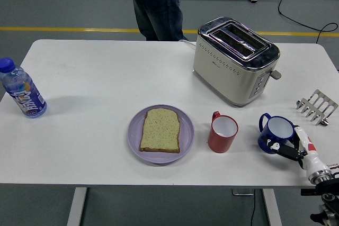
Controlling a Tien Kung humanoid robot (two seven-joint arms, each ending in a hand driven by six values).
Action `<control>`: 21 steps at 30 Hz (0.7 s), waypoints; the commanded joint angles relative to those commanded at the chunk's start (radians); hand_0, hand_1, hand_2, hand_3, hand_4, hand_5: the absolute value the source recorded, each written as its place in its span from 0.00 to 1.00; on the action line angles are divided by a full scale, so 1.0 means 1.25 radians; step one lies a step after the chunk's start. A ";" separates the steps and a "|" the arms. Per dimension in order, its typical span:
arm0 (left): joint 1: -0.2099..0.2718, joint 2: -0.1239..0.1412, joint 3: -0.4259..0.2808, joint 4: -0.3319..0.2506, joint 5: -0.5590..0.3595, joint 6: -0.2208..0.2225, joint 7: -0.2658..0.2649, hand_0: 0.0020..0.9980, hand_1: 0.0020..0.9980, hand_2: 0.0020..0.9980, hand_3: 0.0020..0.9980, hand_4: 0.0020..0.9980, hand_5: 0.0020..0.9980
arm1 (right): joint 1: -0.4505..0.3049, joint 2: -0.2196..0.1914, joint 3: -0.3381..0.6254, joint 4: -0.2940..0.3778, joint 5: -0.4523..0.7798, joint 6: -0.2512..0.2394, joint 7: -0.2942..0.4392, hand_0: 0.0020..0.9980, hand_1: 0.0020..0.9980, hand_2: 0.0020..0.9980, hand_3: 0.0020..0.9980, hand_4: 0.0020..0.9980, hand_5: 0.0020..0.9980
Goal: Pick up the cup,pour liquid into bread,place the cup on the desk
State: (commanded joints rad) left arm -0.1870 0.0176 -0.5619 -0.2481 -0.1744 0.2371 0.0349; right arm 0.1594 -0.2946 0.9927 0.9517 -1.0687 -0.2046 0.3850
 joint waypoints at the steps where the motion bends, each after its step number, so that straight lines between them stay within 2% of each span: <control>1: 0.000 0.000 0.000 0.000 0.000 0.000 0.000 0.69 0.76 0.77 0.61 0.40 1.00 | 0.000 0.001 0.001 -0.002 -0.001 0.001 0.000 0.75 0.62 0.70 0.73 0.68 0.00; 5: 0.001 0.000 0.002 0.000 -0.001 -0.001 -0.001 0.69 0.76 0.77 0.61 0.40 1.00 | 0.003 0.003 0.004 -0.008 -0.004 0.003 0.001 0.75 0.62 0.70 0.73 0.68 0.00; 6: 0.001 0.001 0.003 0.000 -0.003 -0.001 -0.001 0.69 0.76 0.77 0.61 0.40 1.00 | 0.004 0.004 0.005 -0.011 -0.004 0.003 0.001 0.80 0.67 0.77 0.77 0.69 0.00; 17: -0.003 0.002 0.013 0.000 -0.018 -0.003 -0.005 0.69 0.76 0.77 0.61 0.40 1.00 | 0.023 0.013 0.010 -0.028 -0.015 0.001 0.007 0.82 0.69 0.80 0.79 0.71 0.00; 18: -0.003 0.002 0.014 0.000 -0.019 -0.003 -0.006 0.69 0.76 0.77 0.61 0.40 1.00 | 0.024 0.013 0.010 -0.029 -0.016 0.001 0.007 0.89 0.76 0.89 0.90 0.77 0.00; 21: -0.004 0.001 0.015 0.000 -0.020 -0.003 -0.006 0.69 0.76 0.77 0.61 0.40 1.00 | 0.027 0.014 0.013 -0.031 -0.015 0.003 0.008 0.89 0.76 0.89 0.90 0.77 0.00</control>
State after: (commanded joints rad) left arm -0.1916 0.0194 -0.5438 -0.2483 -0.1997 0.2335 0.0279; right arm 0.1926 -0.2776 1.0085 0.9124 -1.0869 -0.2013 0.3950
